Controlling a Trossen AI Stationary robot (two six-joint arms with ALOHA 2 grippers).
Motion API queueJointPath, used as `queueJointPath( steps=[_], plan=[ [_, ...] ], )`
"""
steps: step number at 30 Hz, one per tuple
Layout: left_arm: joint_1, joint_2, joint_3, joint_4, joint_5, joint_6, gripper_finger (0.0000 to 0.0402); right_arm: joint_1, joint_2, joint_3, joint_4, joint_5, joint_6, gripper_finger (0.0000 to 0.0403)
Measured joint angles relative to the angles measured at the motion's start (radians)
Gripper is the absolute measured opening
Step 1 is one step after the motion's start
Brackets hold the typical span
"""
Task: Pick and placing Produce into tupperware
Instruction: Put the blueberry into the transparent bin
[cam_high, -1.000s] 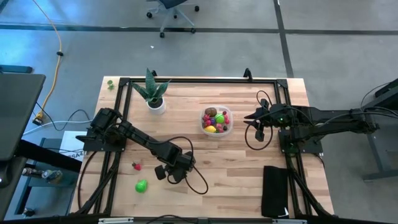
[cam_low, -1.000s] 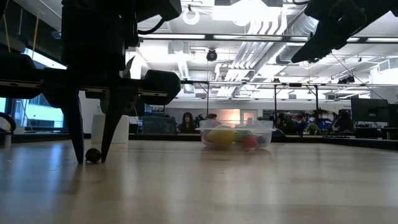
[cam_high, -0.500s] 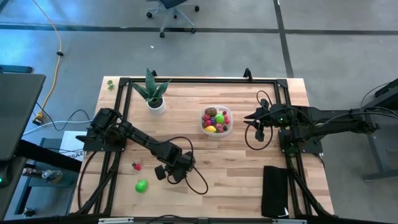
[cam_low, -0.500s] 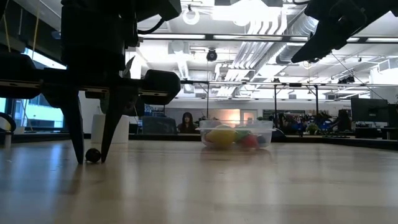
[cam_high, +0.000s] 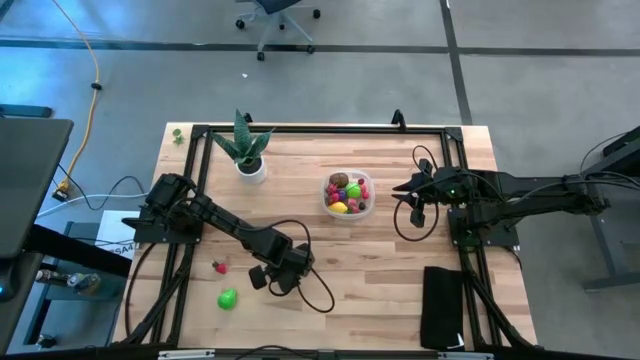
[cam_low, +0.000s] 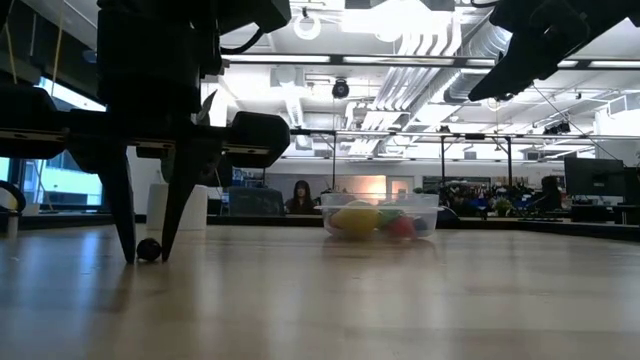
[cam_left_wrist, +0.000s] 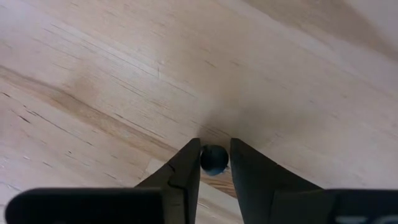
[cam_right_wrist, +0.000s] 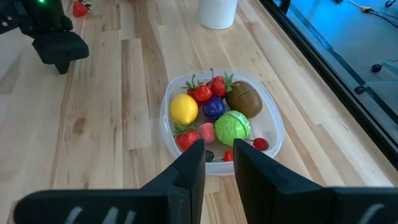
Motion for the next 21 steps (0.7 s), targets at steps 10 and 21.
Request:
queueJointPath(
  steps=[10, 21],
  plan=[
    [0.000, 0.000, 0.006, -0.007, -0.003, -0.002, 0.0054, 0.000, 0.000, 0.000, 0.000, 0.000, 0.000, 0.0073],
    [0.071, 0.003, 0.191, -0.164, -0.091, 0.078, 0.0062, 0.000, 0.000, 0.000, 0.000, 0.000, 0.000, 0.0073]
  ],
)
